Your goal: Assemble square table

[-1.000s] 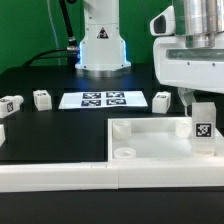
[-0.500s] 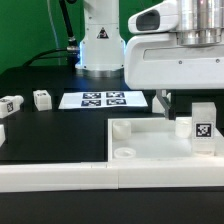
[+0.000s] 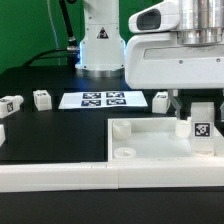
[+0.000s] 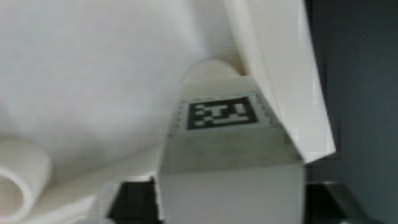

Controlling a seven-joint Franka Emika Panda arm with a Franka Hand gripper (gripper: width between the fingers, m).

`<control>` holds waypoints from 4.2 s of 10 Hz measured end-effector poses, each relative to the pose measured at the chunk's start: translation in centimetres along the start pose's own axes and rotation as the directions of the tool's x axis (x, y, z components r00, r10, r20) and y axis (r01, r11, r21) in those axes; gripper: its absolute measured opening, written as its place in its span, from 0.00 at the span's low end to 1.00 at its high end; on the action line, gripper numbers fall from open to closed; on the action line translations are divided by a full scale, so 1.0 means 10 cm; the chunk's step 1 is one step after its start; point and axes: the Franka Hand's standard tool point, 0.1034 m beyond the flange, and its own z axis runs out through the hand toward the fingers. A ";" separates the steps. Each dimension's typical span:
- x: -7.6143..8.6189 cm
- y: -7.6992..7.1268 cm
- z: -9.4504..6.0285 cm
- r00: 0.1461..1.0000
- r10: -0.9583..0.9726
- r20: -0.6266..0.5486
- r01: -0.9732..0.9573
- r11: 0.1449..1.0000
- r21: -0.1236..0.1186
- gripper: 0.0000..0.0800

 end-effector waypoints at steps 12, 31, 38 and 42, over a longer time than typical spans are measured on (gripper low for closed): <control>-0.08 -0.01 0.02 0.127 0.992 0.026 -0.992 0.127 -0.002 0.36; 0.02 -0.03 0.02 0.995 0.097 -0.030 -0.097 0.995 -0.005 0.38; -0.04 0.01 0.04 0.469 0.883 0.011 -0.883 0.469 -0.012 0.36; -0.04 0.03 0.04 0.237 0.971 0.025 -0.971 0.237 -0.019 0.36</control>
Offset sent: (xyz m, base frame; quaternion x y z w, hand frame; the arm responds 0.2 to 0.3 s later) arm 0.0020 0.0275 -0.0050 -0.0896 -0.0123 0.3049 0.9481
